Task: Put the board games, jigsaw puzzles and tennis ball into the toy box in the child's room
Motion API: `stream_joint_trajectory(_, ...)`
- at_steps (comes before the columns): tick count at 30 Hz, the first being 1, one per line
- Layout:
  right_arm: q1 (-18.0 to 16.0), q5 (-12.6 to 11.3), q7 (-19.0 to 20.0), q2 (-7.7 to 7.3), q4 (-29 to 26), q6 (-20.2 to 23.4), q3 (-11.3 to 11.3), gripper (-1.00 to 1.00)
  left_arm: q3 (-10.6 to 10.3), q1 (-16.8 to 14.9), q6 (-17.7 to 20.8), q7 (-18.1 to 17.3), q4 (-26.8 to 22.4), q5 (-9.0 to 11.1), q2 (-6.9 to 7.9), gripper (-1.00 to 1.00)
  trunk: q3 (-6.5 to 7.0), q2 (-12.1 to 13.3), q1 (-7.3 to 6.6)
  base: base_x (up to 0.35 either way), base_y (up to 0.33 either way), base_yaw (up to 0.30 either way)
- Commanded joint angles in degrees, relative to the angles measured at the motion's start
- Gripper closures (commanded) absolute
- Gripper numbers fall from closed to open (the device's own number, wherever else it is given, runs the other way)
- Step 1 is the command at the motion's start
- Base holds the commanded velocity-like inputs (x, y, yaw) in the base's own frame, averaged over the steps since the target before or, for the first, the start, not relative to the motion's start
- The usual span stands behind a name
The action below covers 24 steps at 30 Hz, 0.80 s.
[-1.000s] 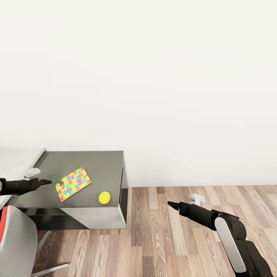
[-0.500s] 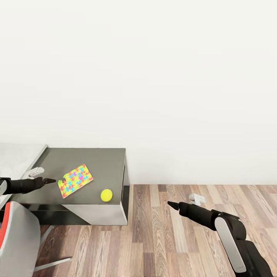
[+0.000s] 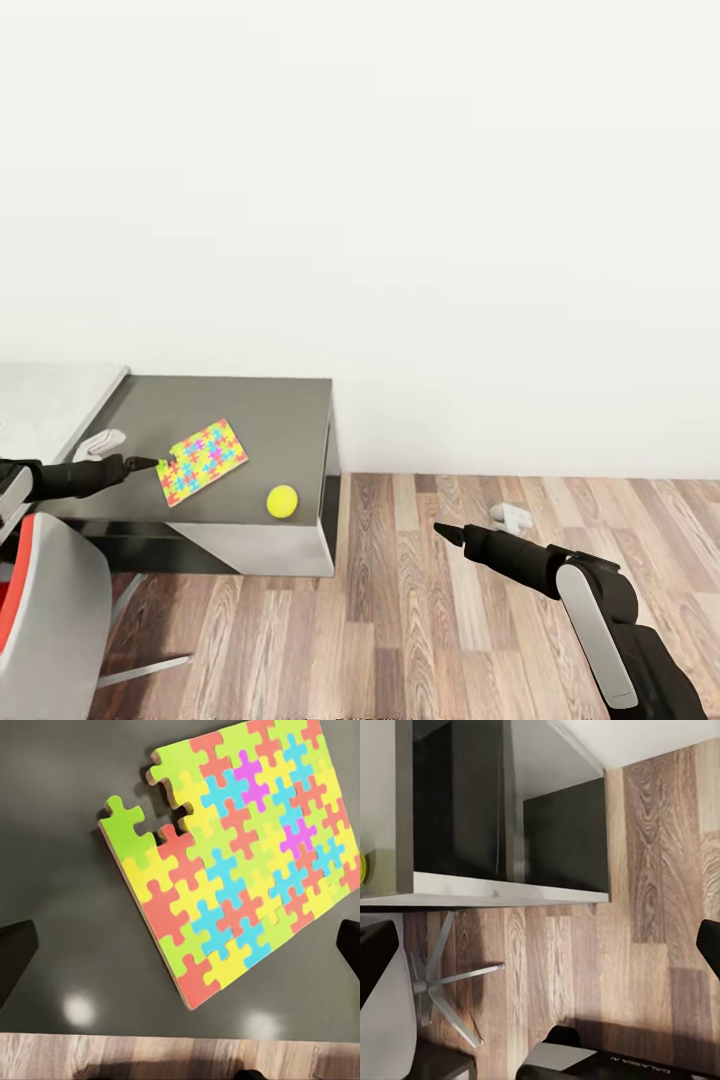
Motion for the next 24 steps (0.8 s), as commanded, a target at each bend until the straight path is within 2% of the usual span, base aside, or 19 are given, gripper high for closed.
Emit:
stream_joint_trajectory(1, 0.0, 0.5, 0.6, 0.01, 0.0, 0.3, -0.1, -1.00, 0.1, 0.0, 0.5, 0.0, 0.0, 0.4, -0.12, -1.00, -0.18, -0.1, 0.03, 0.017, -0.016, 0.064)
stream_joint_trajectory(8, -0.1, 0.5, 0.6, 0.02, 0.0, 0.3, -0.1, -1.00, 0.1, 0.0, 0.5, 0.1, 0.0, 0.5, -0.31, -1.00, -0.69, -0.1, 0.03, 0.064, -0.081, 0.051)
stream_joint_trajectory(24, 0.0, 0.5, 0.6, 0.02, 0.0, 0.3, -0.1, -1.00, 0.1, 0.0, 0.5, 0.6, 0.0, 0.4, -0.99, -1.00, -0.77, -0.1, 0.03, 0.033, -0.010, 0.004)
